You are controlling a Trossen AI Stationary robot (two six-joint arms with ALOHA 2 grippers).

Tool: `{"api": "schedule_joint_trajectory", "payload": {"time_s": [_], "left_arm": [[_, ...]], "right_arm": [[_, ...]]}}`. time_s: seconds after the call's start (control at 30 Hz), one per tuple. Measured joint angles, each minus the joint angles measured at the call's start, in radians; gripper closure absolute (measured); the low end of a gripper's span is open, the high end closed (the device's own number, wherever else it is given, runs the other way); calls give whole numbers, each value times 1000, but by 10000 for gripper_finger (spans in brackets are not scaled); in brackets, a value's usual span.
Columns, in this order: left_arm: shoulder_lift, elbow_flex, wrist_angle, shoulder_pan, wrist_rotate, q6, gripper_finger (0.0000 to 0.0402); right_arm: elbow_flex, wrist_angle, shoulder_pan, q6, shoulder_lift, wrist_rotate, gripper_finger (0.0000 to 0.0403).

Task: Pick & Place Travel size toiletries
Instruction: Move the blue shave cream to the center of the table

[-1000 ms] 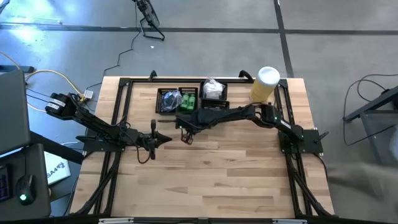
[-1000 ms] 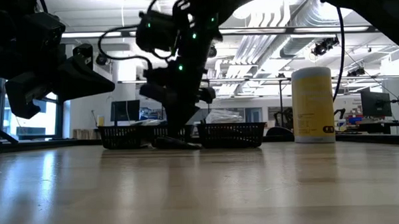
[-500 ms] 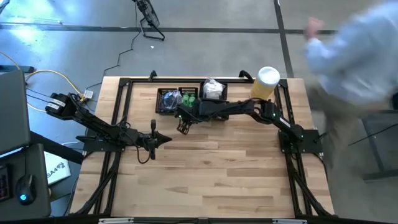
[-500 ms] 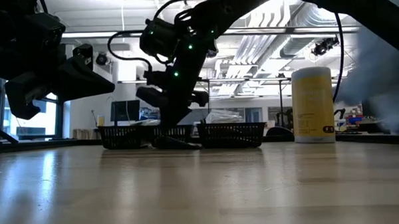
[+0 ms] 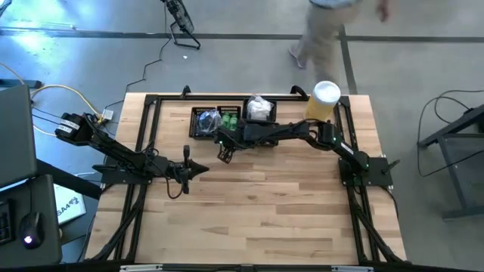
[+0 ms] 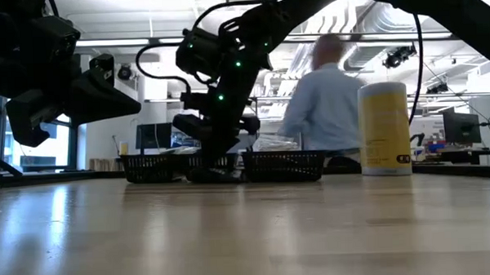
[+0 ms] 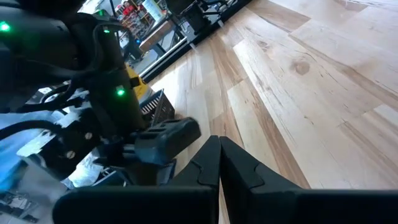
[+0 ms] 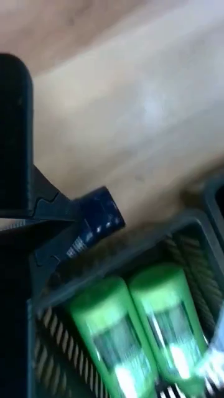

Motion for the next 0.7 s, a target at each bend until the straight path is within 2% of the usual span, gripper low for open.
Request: {"api": "schedule_joint_trajectory", "payload": {"time_s": [0.17, 0.37, 0.43, 0.5, 0.7], "left_arm": [[0, 0, 0, 0, 0, 0, 402], [0, 0, 0, 0, 0, 0, 402], [0, 0, -1, 0, 0, 0, 402], [0, 0, 0, 0, 0, 0, 402], [0, 0, -1, 0, 0, 0, 402]], "right_arm": [[-13, -17, 11, 6, 1, -53, 399], [-14, -72, 44, 32, 4, -172, 399], [-14, -73, 61, 30, 4, -146, 399], [-15, -68, 76, 9, 0, -77, 399], [-14, -40, 79, -176, -8, 85, 399]]}}
